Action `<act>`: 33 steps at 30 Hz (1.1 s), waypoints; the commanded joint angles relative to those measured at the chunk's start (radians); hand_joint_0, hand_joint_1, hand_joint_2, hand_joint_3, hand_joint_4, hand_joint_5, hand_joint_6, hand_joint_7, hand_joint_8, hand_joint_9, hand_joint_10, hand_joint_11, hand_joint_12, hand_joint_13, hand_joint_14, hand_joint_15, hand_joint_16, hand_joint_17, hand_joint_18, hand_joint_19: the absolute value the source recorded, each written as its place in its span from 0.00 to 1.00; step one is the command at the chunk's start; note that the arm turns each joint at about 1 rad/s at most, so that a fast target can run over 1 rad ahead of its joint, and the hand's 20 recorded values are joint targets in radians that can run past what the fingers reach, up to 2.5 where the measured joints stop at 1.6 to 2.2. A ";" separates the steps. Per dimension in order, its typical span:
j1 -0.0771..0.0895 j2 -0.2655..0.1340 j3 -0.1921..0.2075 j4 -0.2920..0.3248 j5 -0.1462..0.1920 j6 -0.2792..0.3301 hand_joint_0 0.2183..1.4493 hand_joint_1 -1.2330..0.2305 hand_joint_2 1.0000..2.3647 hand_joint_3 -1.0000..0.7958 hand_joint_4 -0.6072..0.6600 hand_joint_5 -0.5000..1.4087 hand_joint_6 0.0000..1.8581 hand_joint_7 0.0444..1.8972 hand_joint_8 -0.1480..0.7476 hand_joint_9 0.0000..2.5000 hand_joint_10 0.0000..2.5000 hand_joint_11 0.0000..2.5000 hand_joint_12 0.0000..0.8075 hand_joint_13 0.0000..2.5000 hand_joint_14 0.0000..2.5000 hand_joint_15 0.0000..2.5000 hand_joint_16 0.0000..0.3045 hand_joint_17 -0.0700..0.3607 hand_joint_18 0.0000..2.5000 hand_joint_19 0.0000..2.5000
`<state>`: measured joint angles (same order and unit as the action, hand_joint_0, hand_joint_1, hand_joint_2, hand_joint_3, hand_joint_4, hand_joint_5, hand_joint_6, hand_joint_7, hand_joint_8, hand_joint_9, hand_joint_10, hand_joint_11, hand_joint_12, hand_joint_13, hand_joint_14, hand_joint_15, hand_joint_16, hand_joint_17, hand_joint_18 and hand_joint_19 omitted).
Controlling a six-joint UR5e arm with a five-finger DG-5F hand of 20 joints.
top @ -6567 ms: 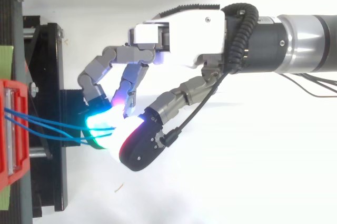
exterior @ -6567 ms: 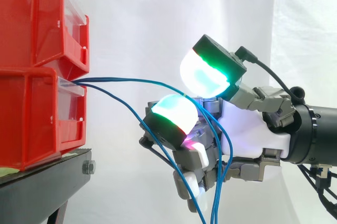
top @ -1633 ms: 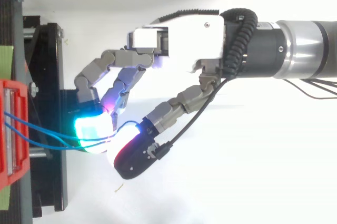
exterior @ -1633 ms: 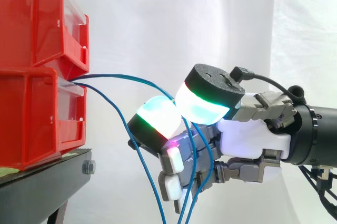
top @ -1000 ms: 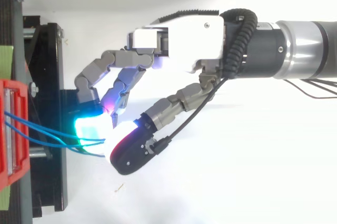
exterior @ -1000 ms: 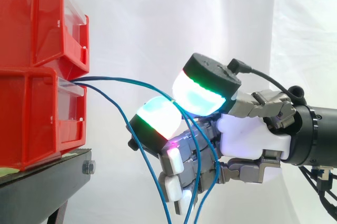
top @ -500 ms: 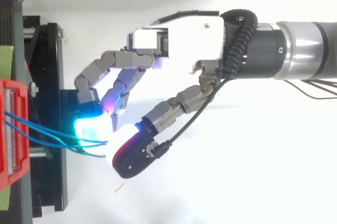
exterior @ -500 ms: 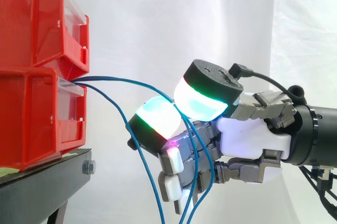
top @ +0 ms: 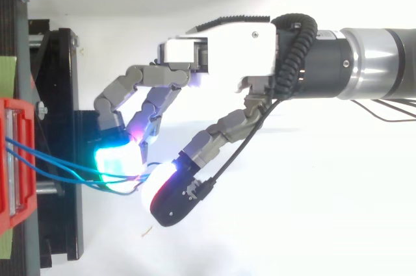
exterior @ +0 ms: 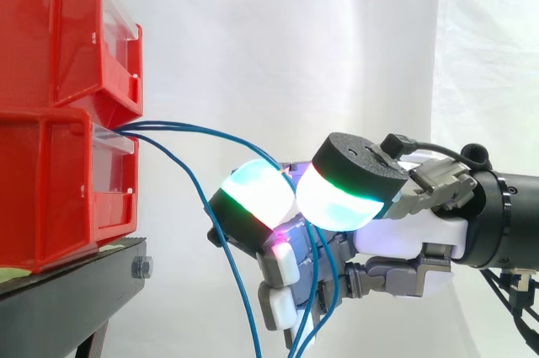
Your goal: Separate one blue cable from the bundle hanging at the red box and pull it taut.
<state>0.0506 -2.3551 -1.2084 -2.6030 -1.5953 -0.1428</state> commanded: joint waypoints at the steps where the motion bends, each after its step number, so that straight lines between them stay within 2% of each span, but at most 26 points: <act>1: 0.000 0.000 0.000 0.000 0.000 0.000 0.35 0.26 0.00 0.28 0.59 0.18 0.48 0.61 0.56 0.38 0.01 0.32 0.48 0.38 0.01 0.21 0.15 0.40 0.38 0.21; 3: 0.000 0.000 0.000 0.000 0.002 0.002 0.32 0.31 0.00 0.28 0.59 0.18 0.48 0.60 0.57 0.39 0.01 0.32 0.48 0.38 0.01 0.21 0.15 0.40 0.39 0.21; 9: 0.000 0.000 0.000 0.004 0.005 0.003 0.30 0.31 0.00 0.28 0.61 0.18 0.47 0.60 0.57 0.39 0.01 0.32 0.49 0.38 0.01 0.21 0.16 0.41 0.39 0.21; 16: 0.000 0.000 -0.002 0.003 0.005 0.002 0.33 0.37 0.00 0.28 0.59 0.18 0.45 0.60 0.57 0.40 0.01 0.31 0.48 0.39 0.01 0.22 0.16 0.41 0.39 0.22; 24: 0.002 0.000 -0.002 0.003 0.005 0.000 0.33 0.39 0.01 0.37 0.60 0.19 0.41 0.58 0.56 0.37 0.01 0.30 0.50 0.37 0.01 0.21 0.16 0.42 0.38 0.23; 29: 0.002 -0.001 -0.002 0.004 0.006 0.002 0.34 0.40 0.01 0.41 0.62 0.20 0.34 0.66 0.56 0.36 0.01 0.28 0.49 0.37 0.01 0.21 0.16 0.42 0.38 0.23; 33: 0.003 0.000 -0.003 0.004 0.009 0.002 0.36 0.41 0.01 0.43 0.62 0.20 0.32 0.69 0.56 0.36 0.01 0.28 0.49 0.37 0.01 0.21 0.16 0.42 0.38 0.23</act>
<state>0.0525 -2.3552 -1.2113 -2.5989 -1.5880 -0.1416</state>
